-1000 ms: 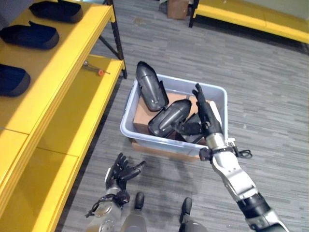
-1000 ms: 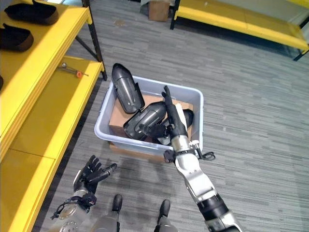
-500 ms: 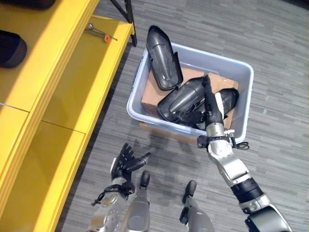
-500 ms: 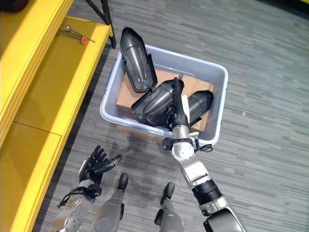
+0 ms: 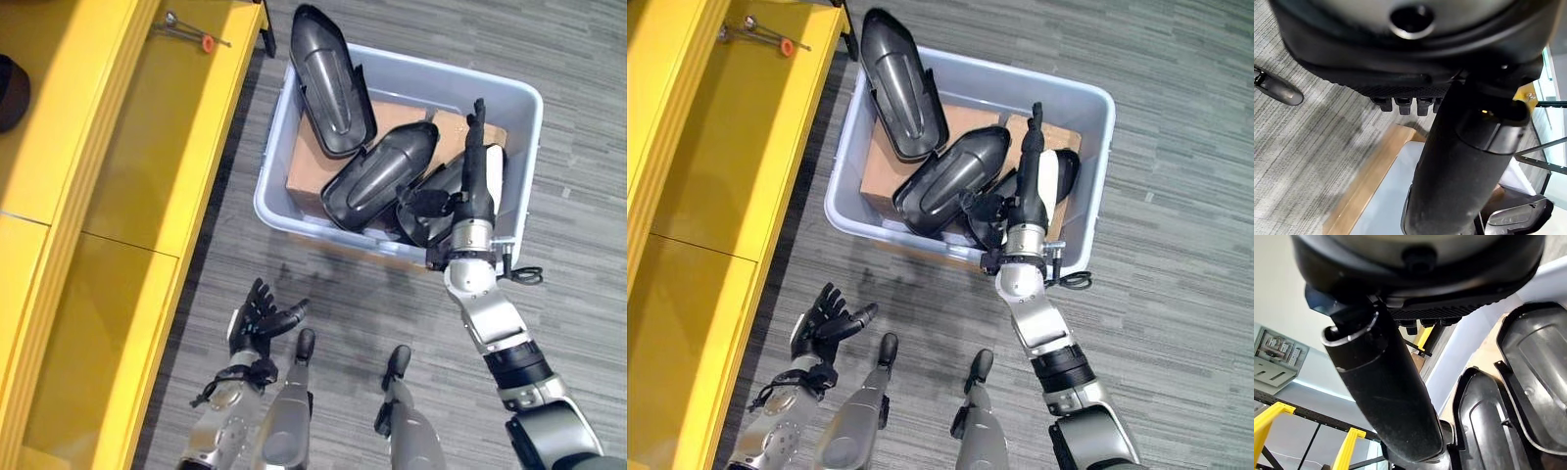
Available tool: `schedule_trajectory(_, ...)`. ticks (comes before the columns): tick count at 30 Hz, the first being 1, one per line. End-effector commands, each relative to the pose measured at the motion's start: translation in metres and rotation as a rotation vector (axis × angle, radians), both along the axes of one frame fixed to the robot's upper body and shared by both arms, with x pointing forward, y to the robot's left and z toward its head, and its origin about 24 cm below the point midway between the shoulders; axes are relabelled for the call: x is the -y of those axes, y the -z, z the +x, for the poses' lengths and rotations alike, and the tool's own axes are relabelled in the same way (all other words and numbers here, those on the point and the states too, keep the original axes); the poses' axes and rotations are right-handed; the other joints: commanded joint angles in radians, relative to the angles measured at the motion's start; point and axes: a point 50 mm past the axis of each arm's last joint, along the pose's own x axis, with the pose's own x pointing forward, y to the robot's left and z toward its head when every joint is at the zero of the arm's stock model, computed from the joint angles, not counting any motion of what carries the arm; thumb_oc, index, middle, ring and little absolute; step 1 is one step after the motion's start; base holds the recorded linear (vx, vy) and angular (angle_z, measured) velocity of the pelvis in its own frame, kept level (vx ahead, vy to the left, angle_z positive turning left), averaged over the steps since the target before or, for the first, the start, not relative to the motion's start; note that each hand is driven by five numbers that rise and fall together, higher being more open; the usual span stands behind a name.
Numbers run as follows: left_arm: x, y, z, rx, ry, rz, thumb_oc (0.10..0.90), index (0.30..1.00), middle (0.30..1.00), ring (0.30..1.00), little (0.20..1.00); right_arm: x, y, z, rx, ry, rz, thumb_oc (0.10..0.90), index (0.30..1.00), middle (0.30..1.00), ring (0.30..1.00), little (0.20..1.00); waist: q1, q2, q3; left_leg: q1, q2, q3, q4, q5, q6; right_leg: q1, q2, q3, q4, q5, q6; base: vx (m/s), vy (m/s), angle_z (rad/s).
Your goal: Move parts from the plastic box to the shelf.
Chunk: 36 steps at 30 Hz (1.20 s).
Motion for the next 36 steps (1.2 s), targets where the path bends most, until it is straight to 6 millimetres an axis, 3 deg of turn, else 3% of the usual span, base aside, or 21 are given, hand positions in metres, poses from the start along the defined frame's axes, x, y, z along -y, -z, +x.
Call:
schedule_trajectory(1,0.000,-0.036,0.005,0.207,0.001,0.011,0.900,1.000,1.000,1.000,1.000,0.007,-0.062,-0.002,0.286,0.070,-0.068,0.900,1.000,1.000,1.000,1.000,-0.003,-0.014,-0.033,-0.038,0.025,0.018,0.001,0.008,0.027,0.084,-0.082,-0.007,0.000,-0.016,0.022,0.00,0.000,0.00)
schedule_trajectory(23,0.004,-0.038,0.010,0.211,-0.015,0.012,0.900,1.000,1.000,1.000,1.000,-0.001,-0.008,0.003,0.089,0.045,0.049,0.900,1.000,1.000,1.000,1.000,-0.027,0.013,0.003,-0.075,0.019,0.023,0.014,0.001,0.033,0.043,-0.088,0.003,0.004,-0.016,0.023,0.00,-0.001,0.00)
schedule_trajectory(36,0.009,-0.040,0.011,0.222,-0.008,-0.007,0.900,1.000,1.000,1.000,1.000,0.012,-0.001,0.018,0.023,0.123,0.119,0.900,1.000,1.000,1.000,1.000,-0.024,0.027,0.022,-0.089,0.018,0.019,0.012,0.001,0.034,0.029,-0.087,0.002,0.006,-0.018,0.022,0.00,0.000,0.00)
